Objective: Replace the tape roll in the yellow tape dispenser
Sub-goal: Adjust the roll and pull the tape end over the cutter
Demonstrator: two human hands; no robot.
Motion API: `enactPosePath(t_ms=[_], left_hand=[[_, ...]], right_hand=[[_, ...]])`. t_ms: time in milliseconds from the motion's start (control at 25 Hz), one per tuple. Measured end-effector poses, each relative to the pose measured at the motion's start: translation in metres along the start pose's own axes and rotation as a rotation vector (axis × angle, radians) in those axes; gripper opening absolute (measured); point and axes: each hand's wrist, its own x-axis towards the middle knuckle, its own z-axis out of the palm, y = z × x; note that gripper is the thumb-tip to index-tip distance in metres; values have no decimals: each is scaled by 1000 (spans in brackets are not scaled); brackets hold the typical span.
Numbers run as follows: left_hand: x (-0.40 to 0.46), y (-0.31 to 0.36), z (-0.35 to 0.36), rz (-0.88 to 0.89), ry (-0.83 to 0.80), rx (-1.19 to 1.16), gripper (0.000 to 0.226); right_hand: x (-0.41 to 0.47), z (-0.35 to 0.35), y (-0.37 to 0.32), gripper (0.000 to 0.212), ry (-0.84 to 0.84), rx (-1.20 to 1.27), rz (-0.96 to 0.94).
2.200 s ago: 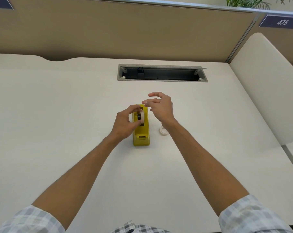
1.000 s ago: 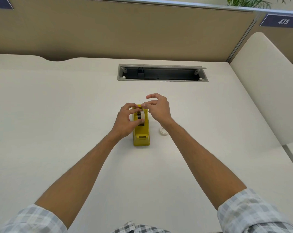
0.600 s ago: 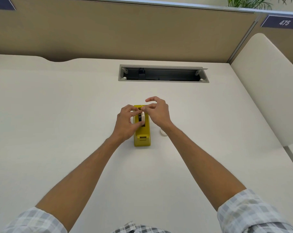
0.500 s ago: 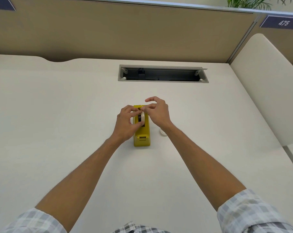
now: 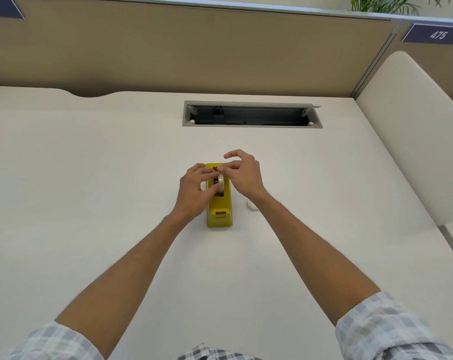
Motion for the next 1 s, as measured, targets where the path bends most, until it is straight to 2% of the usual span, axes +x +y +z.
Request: enactPosePath(t_ms=[760,1000], left_hand=[[-7,4,2,36,41,36,29],[-9,6,3,45,55,27,30]], right_hand=[[-7,6,9,25,64,-46,-79],[-7,2,13,26,42,47,-42]])
